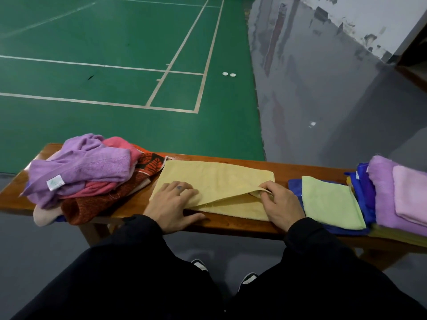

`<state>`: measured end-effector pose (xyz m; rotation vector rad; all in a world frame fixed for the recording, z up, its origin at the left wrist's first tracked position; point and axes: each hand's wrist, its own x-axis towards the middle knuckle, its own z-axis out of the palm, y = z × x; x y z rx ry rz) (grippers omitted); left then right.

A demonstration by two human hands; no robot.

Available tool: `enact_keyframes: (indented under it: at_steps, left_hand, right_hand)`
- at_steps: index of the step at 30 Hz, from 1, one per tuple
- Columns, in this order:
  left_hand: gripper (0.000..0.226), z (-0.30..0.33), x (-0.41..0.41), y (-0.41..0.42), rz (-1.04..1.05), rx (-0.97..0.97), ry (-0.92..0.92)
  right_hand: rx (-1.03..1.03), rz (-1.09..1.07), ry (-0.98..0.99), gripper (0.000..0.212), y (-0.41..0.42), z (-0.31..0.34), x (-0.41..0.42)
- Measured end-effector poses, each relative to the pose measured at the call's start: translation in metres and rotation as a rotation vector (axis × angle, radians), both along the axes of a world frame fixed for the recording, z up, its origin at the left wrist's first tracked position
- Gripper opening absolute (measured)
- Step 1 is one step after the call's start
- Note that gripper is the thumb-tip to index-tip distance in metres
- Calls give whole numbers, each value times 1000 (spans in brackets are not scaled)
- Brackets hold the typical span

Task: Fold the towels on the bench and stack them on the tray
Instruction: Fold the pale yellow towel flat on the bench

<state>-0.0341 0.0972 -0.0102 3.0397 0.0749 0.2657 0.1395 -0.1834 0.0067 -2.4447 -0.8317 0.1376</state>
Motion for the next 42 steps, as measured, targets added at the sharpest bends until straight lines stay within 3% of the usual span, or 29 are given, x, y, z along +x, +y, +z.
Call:
enact_keyframes:
  at_steps: [4, 8, 11, 15, 20, 24, 27, 30, 34, 39, 42]
  left_hand:
    - [67, -4, 32, -46, 38, -41, 14]
    - [41, -9, 52, -55, 147, -4, 30]
    - [24, -9, 47, -35, 176, 101, 46]
    - [33, 0, 29, 6, 207, 98, 86]
    - [38, 32, 39, 48, 336, -7, 1]
    - [35, 59, 67, 75, 364, -69, -202]
    - [41, 56, 68, 81, 308, -67, -286]
    - [39, 13, 43, 87, 180, 32, -203]
    - [43, -36, 4, 84, 112, 36, -29]
    - [49, -41, -11, 80, 165, 11, -33]
    - [35, -35, -11, 75, 97, 75, -69]
  right_hand:
    - [-12, 3, -6, 14, 1, -2, -4]
    - [21, -11, -29, 10, -1, -3, -5]
    - [-58, 27, -183, 9, -10, -2, 1]
    - [-265, 162, -348, 13, -26, -9, 14]
    - [9, -21, -303, 15, -9, 11, 38]
    - [233, -143, -407, 16, 21, 53, 59]
    - [324, -104, -502, 12, 24, 60, 53]
    - [217, 98, -648, 18, 5, 25, 38]
    - [-14, 325, -669, 24, -24, -37, 22]
    - [-76, 316, -538, 27, -33, -52, 9]
    - [-135, 274, -480, 34, -28, -49, 10]
